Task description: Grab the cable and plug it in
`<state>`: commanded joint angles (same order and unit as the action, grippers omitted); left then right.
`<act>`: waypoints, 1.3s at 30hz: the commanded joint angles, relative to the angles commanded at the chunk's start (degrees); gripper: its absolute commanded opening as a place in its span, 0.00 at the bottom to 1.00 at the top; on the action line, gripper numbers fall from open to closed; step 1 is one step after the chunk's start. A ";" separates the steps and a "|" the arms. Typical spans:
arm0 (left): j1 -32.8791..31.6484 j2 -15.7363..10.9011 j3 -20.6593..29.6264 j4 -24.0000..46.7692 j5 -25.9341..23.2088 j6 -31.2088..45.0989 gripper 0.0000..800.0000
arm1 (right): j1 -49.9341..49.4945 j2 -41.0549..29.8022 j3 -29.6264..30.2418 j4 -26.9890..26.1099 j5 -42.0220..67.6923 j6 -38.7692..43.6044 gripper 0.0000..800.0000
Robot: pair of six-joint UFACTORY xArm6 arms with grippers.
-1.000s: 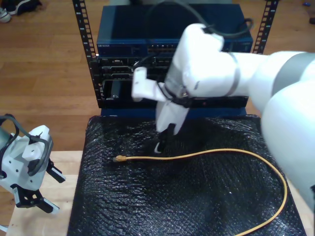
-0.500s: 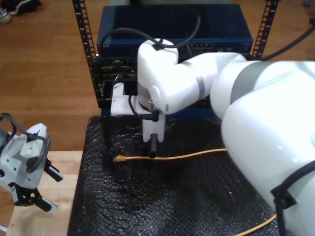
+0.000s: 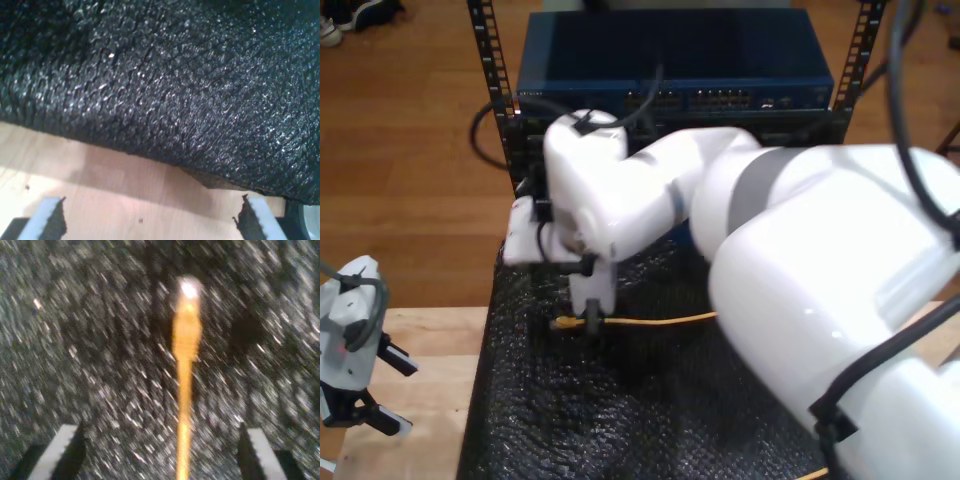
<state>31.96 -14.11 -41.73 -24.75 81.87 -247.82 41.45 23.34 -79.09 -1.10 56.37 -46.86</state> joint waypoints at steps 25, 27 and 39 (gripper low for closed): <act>0.00 0.53 0.00 0.00 -0.09 -0.09 1.00 | 1.93 4.22 -5.10 -7.56 0.09 9.76 0.60; 0.00 0.53 0.00 -0.09 -0.09 -0.09 1.00 | 2.02 4.48 -5.27 -7.56 0.18 9.76 0.58; 0.00 0.53 0.09 -0.09 -0.09 -0.09 1.00 | 2.20 5.89 -6.42 -7.65 0.00 11.08 0.45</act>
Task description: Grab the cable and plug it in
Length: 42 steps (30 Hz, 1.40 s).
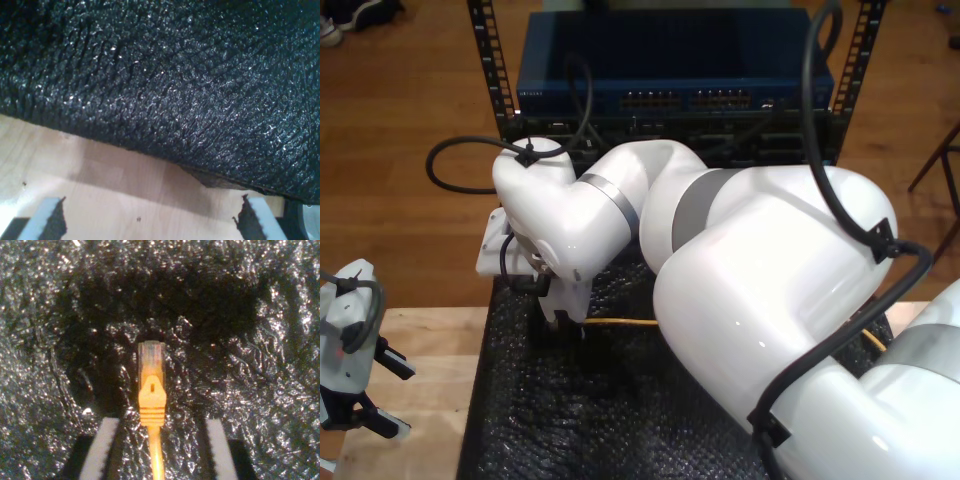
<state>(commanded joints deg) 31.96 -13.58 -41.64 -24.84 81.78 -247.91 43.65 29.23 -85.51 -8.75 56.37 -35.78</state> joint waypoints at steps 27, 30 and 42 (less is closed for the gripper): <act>0.00 0.00 0.00 0.00 0.00 0.00 1.00 | 0.79 0.70 -0.44 -0.62 0.00 0.70 0.26; 0.00 0.09 0.00 0.00 0.00 0.00 1.00 | 0.79 0.70 -0.53 -1.23 0.00 0.70 0.23; 0.00 0.09 0.00 0.00 0.00 0.00 1.00 | 0.88 0.79 -0.44 -4.57 0.00 0.79 0.07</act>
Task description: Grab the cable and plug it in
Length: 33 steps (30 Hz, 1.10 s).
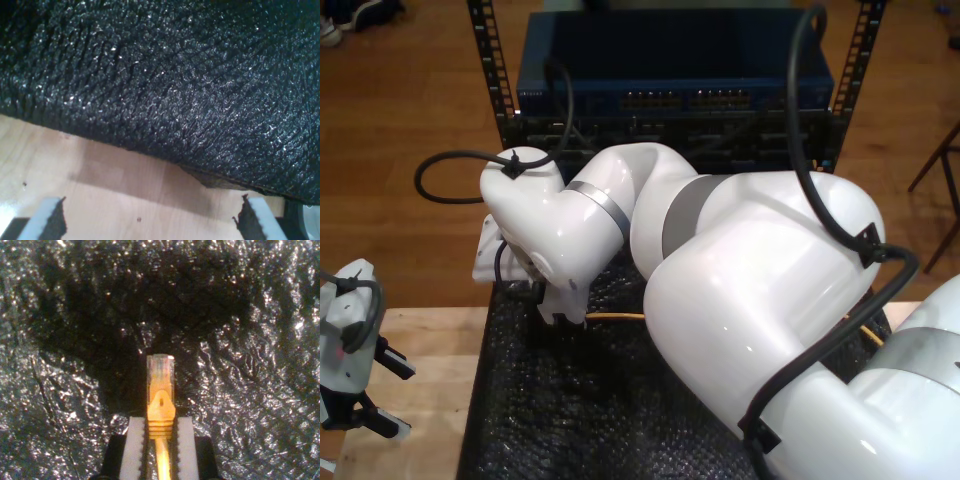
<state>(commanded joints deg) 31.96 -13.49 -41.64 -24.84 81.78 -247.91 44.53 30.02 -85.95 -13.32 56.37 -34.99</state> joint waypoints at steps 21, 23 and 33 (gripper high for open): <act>0.09 -0.09 0.44 -0.09 1.23 0.26 1.00 | -4.57 -10.29 5.89 2.29 2.29 -15.12 0.01; 0.09 -0.09 0.44 -0.09 1.23 0.35 1.00 | -5.98 -12.84 8.00 5.01 2.64 -16.97 0.01; -3.78 -0.44 -0.09 -0.79 2.02 0.00 1.00 | -13.63 -27.60 21.89 14.59 3.78 -24.44 0.01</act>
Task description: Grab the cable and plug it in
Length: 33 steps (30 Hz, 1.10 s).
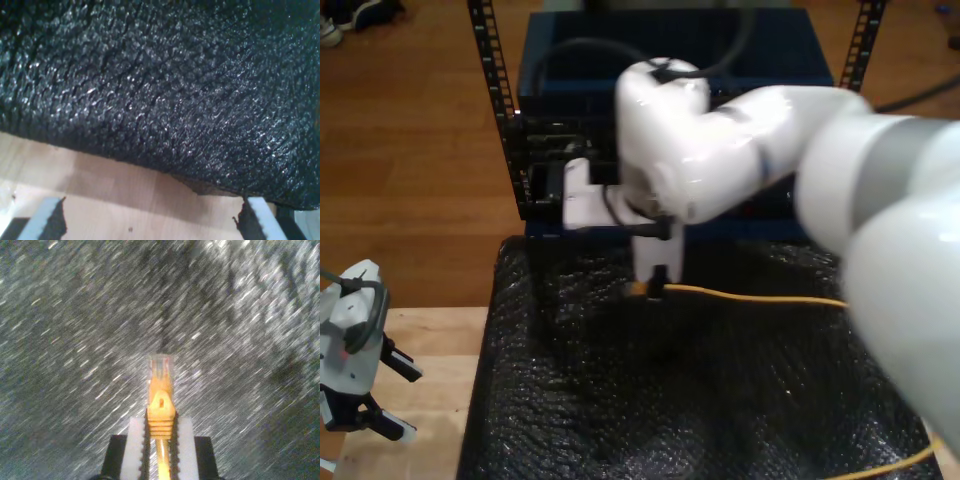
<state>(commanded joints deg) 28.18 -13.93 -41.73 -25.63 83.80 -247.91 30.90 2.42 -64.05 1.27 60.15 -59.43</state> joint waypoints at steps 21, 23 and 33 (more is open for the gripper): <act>-25.05 2.37 -4.66 -17.49 0.53 -3.25 1.00 | -12.04 -19.25 10.55 10.73 6.33 -6.86 0.01; -26.02 4.22 -6.33 -18.90 0.53 -3.34 1.00 | -13.27 -20.13 10.46 12.31 7.38 -7.03 0.01; -28.84 7.91 -12.92 -26.46 0.62 -2.46 1.00 | -14.42 -22.51 9.85 17.49 10.02 -7.38 0.01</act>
<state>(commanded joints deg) -0.66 -6.02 -54.65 -52.09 84.42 -250.37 16.48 -20.09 -54.21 18.77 70.18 -66.81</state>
